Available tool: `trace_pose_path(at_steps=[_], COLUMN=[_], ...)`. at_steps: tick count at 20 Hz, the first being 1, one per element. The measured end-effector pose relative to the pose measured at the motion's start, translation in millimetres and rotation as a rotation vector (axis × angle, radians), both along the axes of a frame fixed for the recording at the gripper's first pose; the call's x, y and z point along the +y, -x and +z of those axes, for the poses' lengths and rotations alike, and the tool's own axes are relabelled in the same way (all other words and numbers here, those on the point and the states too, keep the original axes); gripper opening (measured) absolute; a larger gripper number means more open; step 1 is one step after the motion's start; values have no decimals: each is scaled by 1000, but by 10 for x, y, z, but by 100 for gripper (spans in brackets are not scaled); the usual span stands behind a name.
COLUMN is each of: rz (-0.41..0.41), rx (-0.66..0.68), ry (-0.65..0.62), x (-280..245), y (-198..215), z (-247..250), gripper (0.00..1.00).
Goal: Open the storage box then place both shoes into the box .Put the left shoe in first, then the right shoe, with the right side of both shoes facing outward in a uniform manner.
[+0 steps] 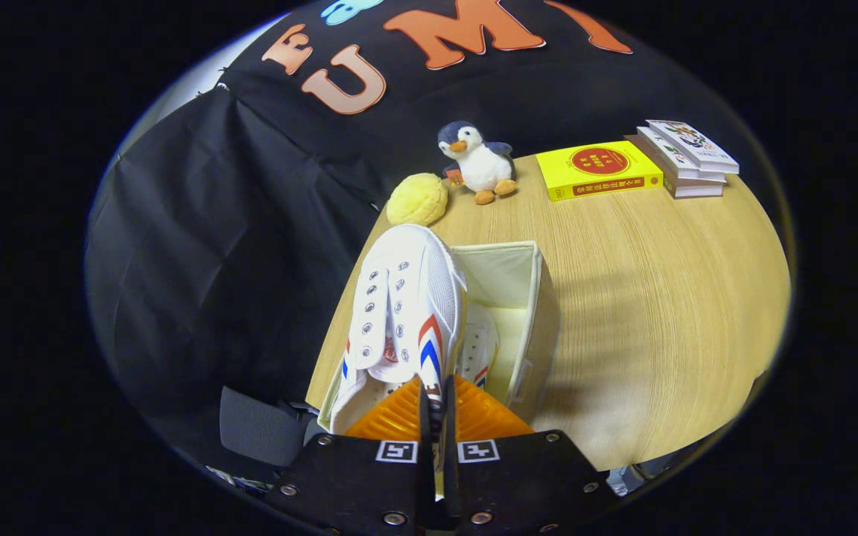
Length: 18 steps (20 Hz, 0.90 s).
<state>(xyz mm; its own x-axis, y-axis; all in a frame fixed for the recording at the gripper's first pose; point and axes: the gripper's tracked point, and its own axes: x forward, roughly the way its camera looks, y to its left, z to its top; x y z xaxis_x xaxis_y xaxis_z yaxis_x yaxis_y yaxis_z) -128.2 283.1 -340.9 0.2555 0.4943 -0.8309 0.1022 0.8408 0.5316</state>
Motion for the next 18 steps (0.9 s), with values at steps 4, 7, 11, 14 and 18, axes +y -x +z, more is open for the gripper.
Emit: trace_pose_path(at_steps=[4,7,11,14,18], rz=[-22,-30,-24,-36,-46], rx=[59,65,40,-34,-121], ry=[93,102,60,40,77], x=[-56,-33,25,-65,-363], y=[91,98,96,-61,-252], z=[-213,-242,-144,37,214], gripper=[5,7,25,41,63])
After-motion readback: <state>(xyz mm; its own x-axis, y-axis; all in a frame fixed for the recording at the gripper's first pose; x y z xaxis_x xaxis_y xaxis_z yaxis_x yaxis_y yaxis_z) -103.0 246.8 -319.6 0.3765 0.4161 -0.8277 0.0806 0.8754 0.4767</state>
